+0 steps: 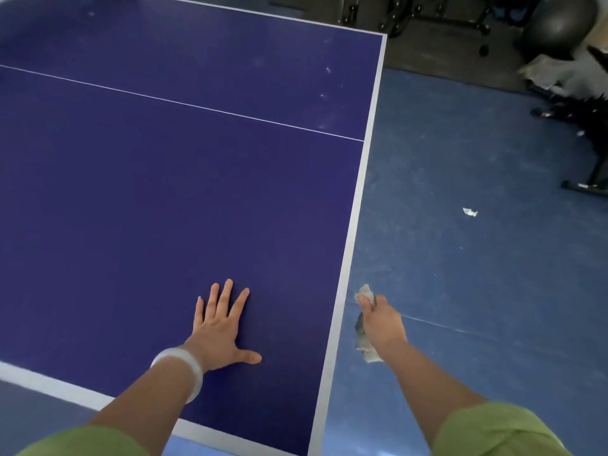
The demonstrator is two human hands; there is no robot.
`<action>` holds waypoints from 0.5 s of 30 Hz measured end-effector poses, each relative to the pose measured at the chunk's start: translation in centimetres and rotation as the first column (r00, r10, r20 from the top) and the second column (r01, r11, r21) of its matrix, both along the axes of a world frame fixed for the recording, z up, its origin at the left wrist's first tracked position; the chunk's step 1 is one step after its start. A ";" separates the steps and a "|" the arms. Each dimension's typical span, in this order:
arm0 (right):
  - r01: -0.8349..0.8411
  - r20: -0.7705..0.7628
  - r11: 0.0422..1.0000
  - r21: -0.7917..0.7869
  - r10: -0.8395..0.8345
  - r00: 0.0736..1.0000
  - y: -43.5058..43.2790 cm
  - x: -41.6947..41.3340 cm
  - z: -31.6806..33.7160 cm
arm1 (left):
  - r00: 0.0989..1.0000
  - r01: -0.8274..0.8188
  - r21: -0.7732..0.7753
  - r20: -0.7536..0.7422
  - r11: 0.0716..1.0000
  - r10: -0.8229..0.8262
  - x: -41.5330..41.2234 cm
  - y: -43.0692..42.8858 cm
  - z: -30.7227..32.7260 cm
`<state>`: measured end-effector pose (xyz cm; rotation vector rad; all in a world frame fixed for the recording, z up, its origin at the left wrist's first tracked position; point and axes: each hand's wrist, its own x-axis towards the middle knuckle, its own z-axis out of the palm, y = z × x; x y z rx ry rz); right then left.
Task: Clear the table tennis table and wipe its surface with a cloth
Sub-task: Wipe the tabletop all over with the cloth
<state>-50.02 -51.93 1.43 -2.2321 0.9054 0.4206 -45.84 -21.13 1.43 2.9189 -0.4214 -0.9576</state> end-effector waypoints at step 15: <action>-0.452 0.072 0.892 0.011 0.450 0.890 -14.6 6.0 6.2 | 0.969 -0.247 -0.132 -0.064 0.960 0.240 4.0 -21.1 6.9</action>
